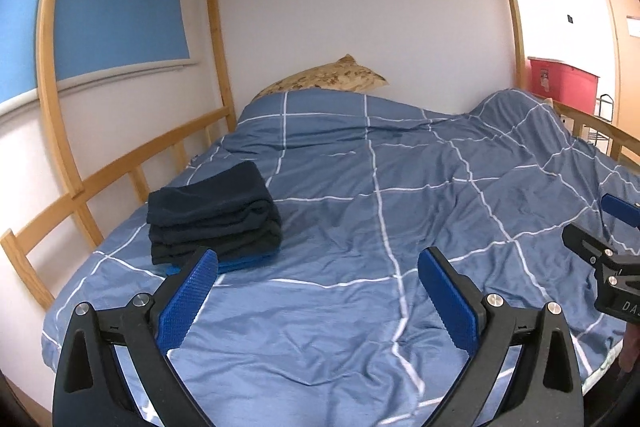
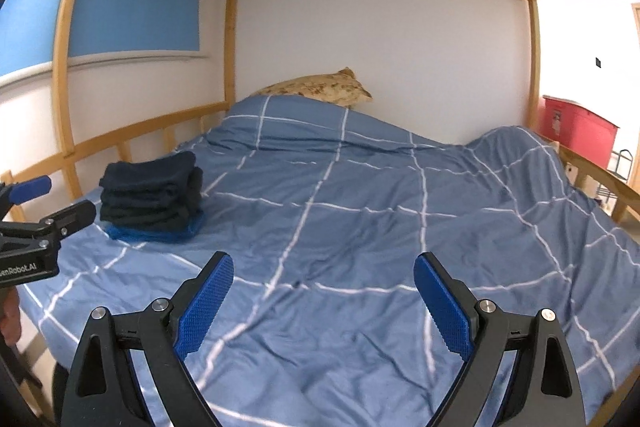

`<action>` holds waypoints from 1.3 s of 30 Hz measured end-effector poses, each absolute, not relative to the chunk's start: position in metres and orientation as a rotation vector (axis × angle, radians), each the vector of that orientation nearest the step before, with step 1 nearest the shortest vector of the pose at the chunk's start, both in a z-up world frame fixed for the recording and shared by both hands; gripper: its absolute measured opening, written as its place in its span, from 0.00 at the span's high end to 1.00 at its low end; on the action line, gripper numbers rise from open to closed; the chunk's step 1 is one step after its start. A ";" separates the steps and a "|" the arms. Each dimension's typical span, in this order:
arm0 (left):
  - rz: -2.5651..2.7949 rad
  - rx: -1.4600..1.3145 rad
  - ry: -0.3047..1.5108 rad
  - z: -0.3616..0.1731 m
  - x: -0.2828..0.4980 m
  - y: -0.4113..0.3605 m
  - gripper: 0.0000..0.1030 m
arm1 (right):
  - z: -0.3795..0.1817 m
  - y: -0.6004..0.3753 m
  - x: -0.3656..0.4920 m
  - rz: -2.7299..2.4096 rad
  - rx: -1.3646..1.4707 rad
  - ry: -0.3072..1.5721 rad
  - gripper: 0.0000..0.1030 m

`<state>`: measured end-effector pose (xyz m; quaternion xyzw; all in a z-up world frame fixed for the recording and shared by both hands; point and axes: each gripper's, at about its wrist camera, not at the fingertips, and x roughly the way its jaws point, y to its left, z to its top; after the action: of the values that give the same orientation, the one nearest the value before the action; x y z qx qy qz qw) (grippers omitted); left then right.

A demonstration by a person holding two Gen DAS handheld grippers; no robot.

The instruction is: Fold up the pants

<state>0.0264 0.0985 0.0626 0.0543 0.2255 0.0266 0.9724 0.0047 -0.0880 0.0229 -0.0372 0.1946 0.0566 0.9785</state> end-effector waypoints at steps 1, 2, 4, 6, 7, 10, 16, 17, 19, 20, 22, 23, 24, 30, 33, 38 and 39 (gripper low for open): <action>0.048 0.110 0.455 0.062 0.024 0.095 0.01 | 0.022 -0.092 0.002 0.111 -0.073 0.394 0.10; 0.045 0.113 0.457 0.061 0.022 0.090 0.01 | 0.022 -0.095 -0.002 0.109 -0.071 0.395 0.10; 0.039 0.120 0.458 0.060 0.019 0.082 0.01 | 0.021 -0.104 -0.009 0.101 -0.066 0.390 0.10; 0.028 0.127 0.458 0.061 0.016 0.074 0.01 | 0.021 -0.110 -0.015 0.085 -0.062 0.383 0.10; 0.020 0.127 0.457 0.061 0.015 0.071 0.01 | 0.021 -0.113 -0.018 0.083 -0.055 0.379 0.10; 0.002 0.120 0.452 0.063 0.010 0.063 0.01 | 0.022 -0.122 -0.024 0.088 -0.036 0.376 0.10; -0.016 0.111 0.444 0.066 0.006 0.049 0.01 | 0.020 -0.133 -0.030 0.085 -0.016 0.376 0.10; -0.019 0.110 0.445 0.065 0.006 0.047 0.01 | 0.020 -0.136 -0.030 0.083 -0.011 0.377 0.10; -0.023 0.109 0.447 0.065 0.005 0.045 0.01 | 0.019 -0.139 -0.032 0.080 -0.003 0.377 0.10; -0.026 0.109 0.450 0.064 0.005 0.043 0.01 | 0.018 -0.140 -0.033 0.079 0.000 0.377 0.10; -0.031 0.111 0.453 0.063 0.005 0.040 0.01 | 0.017 -0.142 -0.033 0.078 0.004 0.382 0.10; -0.033 0.112 0.452 0.063 0.004 0.039 0.01 | 0.017 -0.142 -0.034 0.077 0.006 0.381 0.10; -0.036 0.113 0.450 0.064 0.004 0.039 0.01 | 0.016 -0.143 -0.034 0.075 0.008 0.382 0.10; -0.042 0.109 0.441 0.065 0.005 0.035 0.01 | 0.016 -0.145 -0.036 0.066 0.006 0.379 0.10; -0.042 0.102 0.438 0.065 0.006 0.036 0.01 | 0.017 -0.145 -0.037 0.055 -0.004 0.375 0.10; -0.045 0.088 0.441 0.065 0.008 0.037 0.01 | 0.018 -0.144 -0.036 0.050 -0.006 0.374 0.10; -0.046 0.086 0.442 0.065 0.008 0.038 0.01 | 0.018 -0.144 -0.035 0.050 -0.009 0.374 0.10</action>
<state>0.0079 0.0377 0.0647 0.0428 0.2189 -0.0227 0.9745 -0.0353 -0.1439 0.0177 -0.0042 0.1858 0.0250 0.9823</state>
